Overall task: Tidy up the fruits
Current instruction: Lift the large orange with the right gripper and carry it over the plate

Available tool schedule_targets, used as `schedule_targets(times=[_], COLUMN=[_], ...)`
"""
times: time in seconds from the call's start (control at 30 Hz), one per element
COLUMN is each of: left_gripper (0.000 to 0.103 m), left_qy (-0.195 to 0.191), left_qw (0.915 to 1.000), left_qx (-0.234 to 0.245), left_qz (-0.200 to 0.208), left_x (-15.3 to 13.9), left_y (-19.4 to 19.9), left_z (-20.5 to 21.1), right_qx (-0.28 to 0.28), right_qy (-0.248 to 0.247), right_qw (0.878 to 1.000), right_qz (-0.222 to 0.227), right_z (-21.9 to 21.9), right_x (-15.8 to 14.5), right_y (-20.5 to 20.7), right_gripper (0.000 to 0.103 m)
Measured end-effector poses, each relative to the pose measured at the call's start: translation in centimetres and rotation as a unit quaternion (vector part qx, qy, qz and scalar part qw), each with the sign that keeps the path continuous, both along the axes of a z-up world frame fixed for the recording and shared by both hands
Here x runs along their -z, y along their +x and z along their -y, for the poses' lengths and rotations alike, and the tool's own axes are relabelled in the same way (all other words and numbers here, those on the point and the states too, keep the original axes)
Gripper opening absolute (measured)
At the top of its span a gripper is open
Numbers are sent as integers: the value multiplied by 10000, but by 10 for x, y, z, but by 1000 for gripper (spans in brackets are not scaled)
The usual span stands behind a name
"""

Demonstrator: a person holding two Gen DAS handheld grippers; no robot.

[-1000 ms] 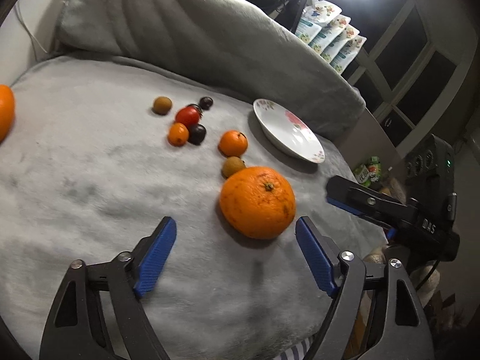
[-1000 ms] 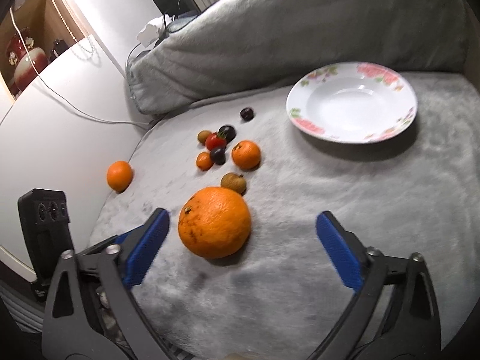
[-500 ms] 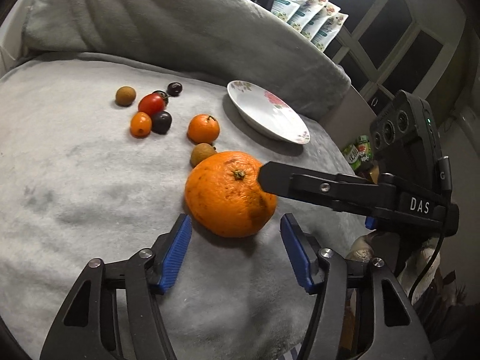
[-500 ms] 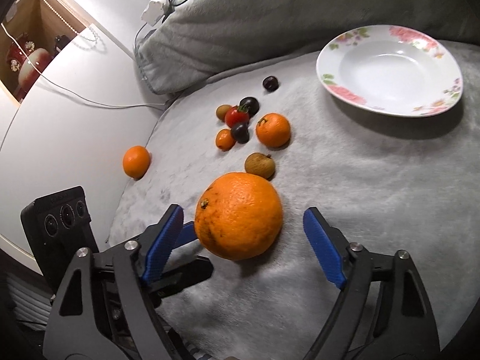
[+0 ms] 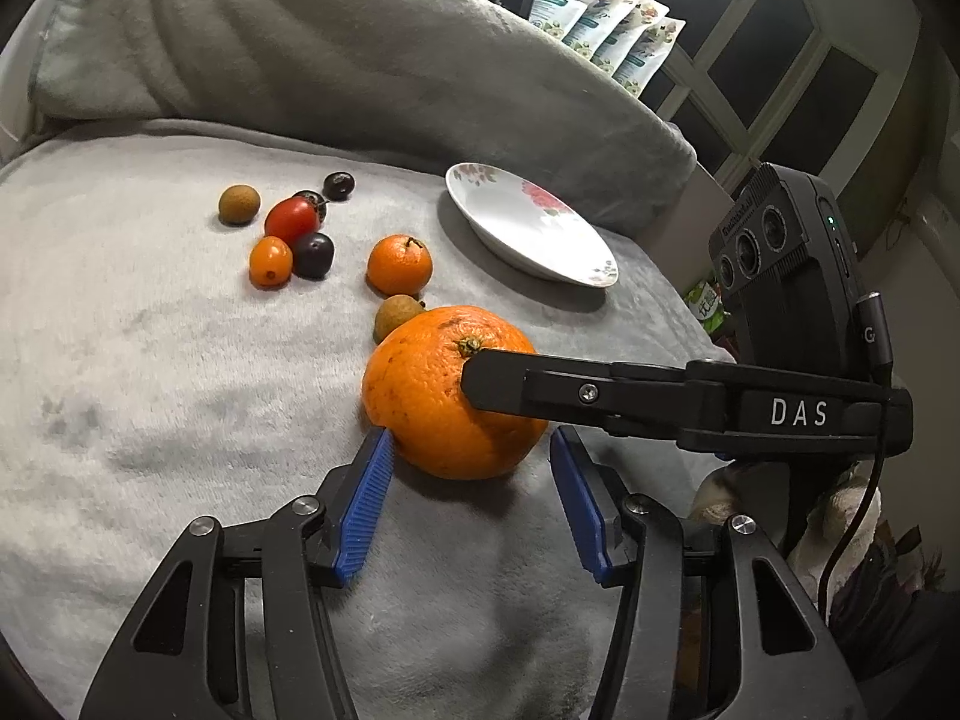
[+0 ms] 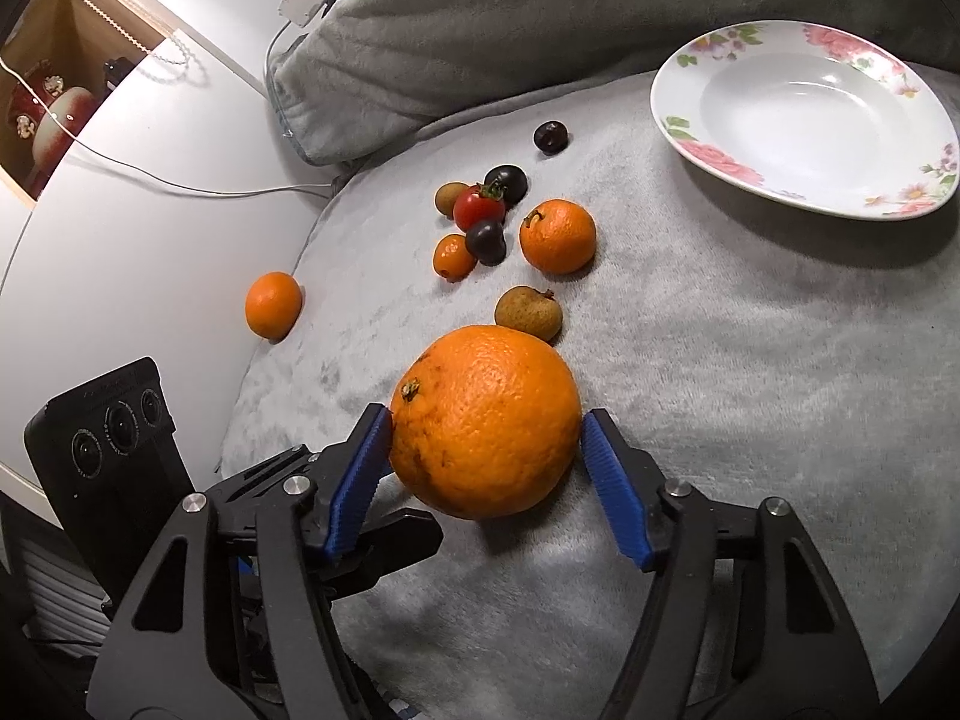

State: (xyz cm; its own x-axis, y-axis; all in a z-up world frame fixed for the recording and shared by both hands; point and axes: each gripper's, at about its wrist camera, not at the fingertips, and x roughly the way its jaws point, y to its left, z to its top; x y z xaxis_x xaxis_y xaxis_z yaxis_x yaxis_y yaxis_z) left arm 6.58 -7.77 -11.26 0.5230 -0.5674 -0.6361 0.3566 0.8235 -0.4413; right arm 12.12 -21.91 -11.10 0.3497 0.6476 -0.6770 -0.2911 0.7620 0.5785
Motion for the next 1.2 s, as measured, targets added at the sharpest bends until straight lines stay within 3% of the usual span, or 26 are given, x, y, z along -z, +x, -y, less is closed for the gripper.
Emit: schedule_targets(times=[0.83,1.2], left_gripper=[53,53], left_qy=[248,479], left_qw=[9994,9974], left_qx=[-1,-26], left_qz=[224,545], left_x=[-7,-15], left_y=[14,12], left_z=[27,38], right_qx=[120,45], right_qy=[-137,-207], right_qw=[9991,9972], right_qz=[379,711], right_z=[24,28], right_x=[-20,-28], right_y=[-3,-6], right_gripper=[59,58])
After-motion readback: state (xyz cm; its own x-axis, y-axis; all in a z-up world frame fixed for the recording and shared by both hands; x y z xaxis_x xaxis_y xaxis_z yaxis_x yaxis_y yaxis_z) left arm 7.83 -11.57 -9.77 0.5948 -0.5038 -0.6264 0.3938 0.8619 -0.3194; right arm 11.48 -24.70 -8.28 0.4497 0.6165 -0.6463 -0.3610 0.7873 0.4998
